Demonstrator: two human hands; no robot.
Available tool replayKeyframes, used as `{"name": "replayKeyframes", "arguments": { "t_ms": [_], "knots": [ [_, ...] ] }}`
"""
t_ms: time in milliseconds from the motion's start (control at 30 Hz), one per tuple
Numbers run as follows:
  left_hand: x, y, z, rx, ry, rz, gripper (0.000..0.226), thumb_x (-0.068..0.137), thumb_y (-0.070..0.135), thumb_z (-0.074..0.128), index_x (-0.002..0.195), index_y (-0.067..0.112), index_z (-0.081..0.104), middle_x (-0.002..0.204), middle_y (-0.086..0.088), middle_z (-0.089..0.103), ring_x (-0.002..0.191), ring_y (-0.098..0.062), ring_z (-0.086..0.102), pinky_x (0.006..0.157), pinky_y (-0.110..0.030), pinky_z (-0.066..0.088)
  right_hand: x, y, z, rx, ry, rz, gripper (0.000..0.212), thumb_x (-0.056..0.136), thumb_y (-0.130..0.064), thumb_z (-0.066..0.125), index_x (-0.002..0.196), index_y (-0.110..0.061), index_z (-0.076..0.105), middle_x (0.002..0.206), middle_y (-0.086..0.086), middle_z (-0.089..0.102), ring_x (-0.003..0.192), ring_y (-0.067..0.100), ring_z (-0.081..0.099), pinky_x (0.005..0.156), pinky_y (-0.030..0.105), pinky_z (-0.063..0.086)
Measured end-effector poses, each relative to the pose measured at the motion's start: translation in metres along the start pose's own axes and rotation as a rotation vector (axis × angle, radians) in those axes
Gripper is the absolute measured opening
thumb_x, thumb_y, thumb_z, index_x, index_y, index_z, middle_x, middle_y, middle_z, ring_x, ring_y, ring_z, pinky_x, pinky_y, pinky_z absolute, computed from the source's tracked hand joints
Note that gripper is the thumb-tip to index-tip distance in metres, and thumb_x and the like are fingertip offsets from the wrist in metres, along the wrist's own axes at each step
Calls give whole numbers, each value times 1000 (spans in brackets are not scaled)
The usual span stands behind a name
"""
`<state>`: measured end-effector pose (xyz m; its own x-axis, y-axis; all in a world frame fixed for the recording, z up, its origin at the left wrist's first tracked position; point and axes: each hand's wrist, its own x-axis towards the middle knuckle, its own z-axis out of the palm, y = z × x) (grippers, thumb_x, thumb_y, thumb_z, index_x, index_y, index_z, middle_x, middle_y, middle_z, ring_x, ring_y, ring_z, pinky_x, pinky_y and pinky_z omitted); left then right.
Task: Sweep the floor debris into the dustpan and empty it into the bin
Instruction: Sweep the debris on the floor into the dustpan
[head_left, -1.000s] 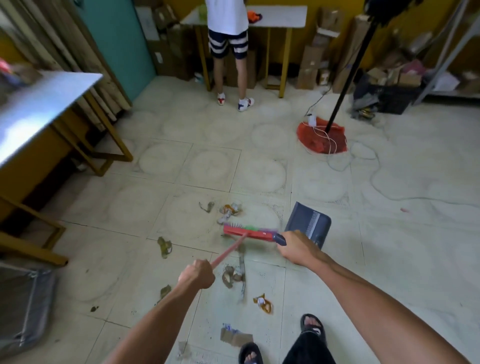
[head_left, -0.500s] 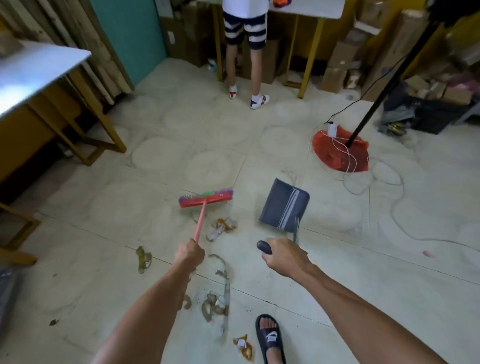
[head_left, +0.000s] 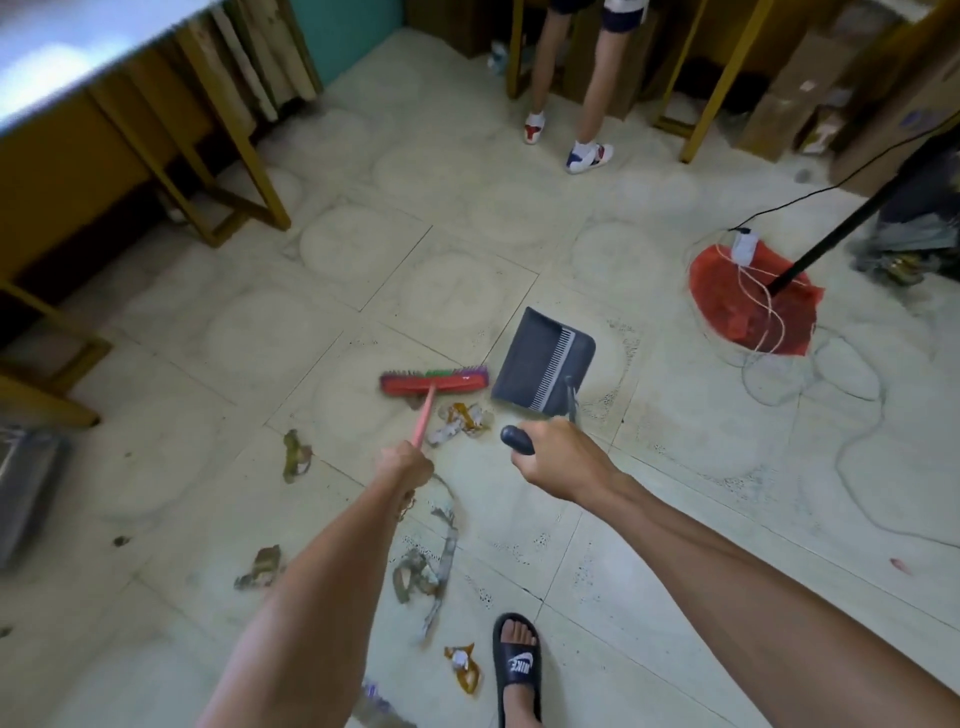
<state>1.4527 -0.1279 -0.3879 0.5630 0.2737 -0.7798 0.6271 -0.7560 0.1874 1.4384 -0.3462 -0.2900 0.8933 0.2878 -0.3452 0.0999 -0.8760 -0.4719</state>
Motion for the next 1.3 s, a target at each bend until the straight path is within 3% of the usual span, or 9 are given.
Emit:
{"name": "replayKeyframes", "arguments": {
  "t_ms": [167, 267, 400, 533, 733, 867, 1000, 1100, 1300],
  "knots": [
    [-30, -34, 14, -3, -63, -103, 33, 97, 13, 48, 127, 0, 49, 77, -8, 53, 45, -13, 49, 24, -15, 33, -6, -14, -1, -17, -49, -25, 26, 84, -25, 60, 62, -26, 44, 60, -2, 53, 57, 21, 55, 49, 29, 42],
    [-64, -58, 23, -15, -90, -174, 32, 97, 11, 45, 127, 0, 47, 72, -10, 53, 40, -16, 48, 25, -15, 35, -17, -27, -2, 51, -35, -21, 32, 85, -23, 60, 58, -27, 43, 56, -2, 52, 50, 16, 53, 44, 28, 38],
    [-125, -98, 36, -22, -130, -289, 22, 98, 15, 46, 119, 7, 45, 63, -8, 47, 27, -15, 41, 25, -12, 34, -52, -46, 7, 72, -38, -6, 20, 85, -23, 58, 67, -17, 51, 65, 6, 57, 56, 22, 57, 48, 29, 41],
    [-172, -147, 69, -88, -119, -257, 29, 98, 16, 45, 126, 9, 46, 68, -7, 46, 41, -13, 40, 26, -11, 33, -104, -65, 27, 52, -54, -18, 18, 85, -22, 56, 70, -14, 51, 68, 10, 58, 61, 26, 58, 52, 32, 45],
    [-243, -206, 93, -331, -31, -161, 18, 94, 22, 56, 94, 4, 54, 66, -5, 53, 22, -8, 39, 27, -12, 34, -182, -93, 61, 50, -28, -60, 28, 87, -25, 55, 60, -21, 46, 62, 5, 56, 56, 24, 57, 46, 27, 36],
    [-268, -233, 77, -482, 23, -134, 16, 94, 14, 56, 98, -2, 58, 70, -8, 59, 24, -9, 45, 28, -16, 37, -212, -110, 70, 81, 14, -62, 32, 90, -24, 55, 59, -23, 47, 59, 3, 54, 55, 21, 55, 55, 27, 39],
    [-278, -254, 69, -551, 32, -147, 19, 96, 14, 54, 106, -2, 51, 83, -15, 61, 42, -17, 57, 35, -25, 52, -221, -125, 65, 57, 11, -89, 30, 91, -25, 55, 62, -25, 47, 61, 4, 56, 55, 19, 55, 62, 33, 46],
    [-273, -267, 64, -511, 63, -130, 25, 100, 22, 49, 109, -1, 53, 71, -9, 57, 37, -13, 48, 26, -16, 39, -223, -134, 68, 49, 11, -136, 32, 92, -22, 56, 62, -27, 45, 60, 2, 54, 52, 16, 53, 53, 26, 37],
    [-227, -263, 46, -593, 106, -154, 25, 95, 10, 46, 114, -4, 53, 70, -6, 57, 39, -12, 45, 29, -20, 38, -202, -147, 99, -54, -42, -192, 11, 90, -23, 60, 82, -16, 57, 71, 4, 61, 65, 23, 60, 64, 29, 45]
  ]
}}
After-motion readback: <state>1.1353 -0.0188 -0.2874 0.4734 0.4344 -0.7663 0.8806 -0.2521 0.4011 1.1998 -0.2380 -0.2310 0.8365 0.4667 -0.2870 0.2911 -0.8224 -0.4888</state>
